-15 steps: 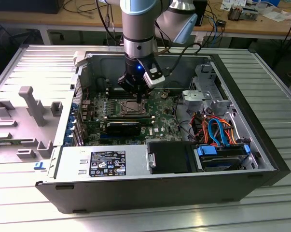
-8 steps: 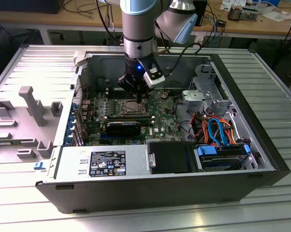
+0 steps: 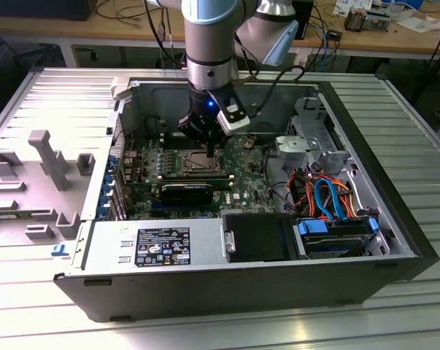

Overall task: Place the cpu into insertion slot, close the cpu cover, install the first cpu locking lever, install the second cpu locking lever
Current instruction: 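Install the second cpu locking lever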

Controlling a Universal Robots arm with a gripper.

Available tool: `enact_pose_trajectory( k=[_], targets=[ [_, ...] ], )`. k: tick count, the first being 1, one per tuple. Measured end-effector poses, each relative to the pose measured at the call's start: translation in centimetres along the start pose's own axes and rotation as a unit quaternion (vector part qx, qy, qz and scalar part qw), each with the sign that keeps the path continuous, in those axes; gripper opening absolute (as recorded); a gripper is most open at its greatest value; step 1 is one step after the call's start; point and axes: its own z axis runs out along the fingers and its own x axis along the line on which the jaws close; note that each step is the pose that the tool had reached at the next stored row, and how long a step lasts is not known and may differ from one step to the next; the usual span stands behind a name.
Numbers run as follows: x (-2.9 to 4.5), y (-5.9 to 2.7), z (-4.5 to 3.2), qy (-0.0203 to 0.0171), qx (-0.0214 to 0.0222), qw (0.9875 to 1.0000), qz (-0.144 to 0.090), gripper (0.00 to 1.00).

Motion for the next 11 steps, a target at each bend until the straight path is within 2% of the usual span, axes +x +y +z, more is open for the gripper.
enact_pose_trajectory(
  k=[4,6,7,11],
  targets=[
    [-0.02,-0.01,-0.37,0.0014,0.0007,1.0000,0.000,0.11],
    [-0.04,-0.01,-0.61,0.0020,0.0048,1.0000,0.000,0.11],
    [-0.05,-0.01,-0.67,0.0021,0.0055,1.0000,0.000,0.11],
    [-0.04,-0.24,-0.69,0.0024,0.0055,1.0000,0.000,0.11]
  ],
)
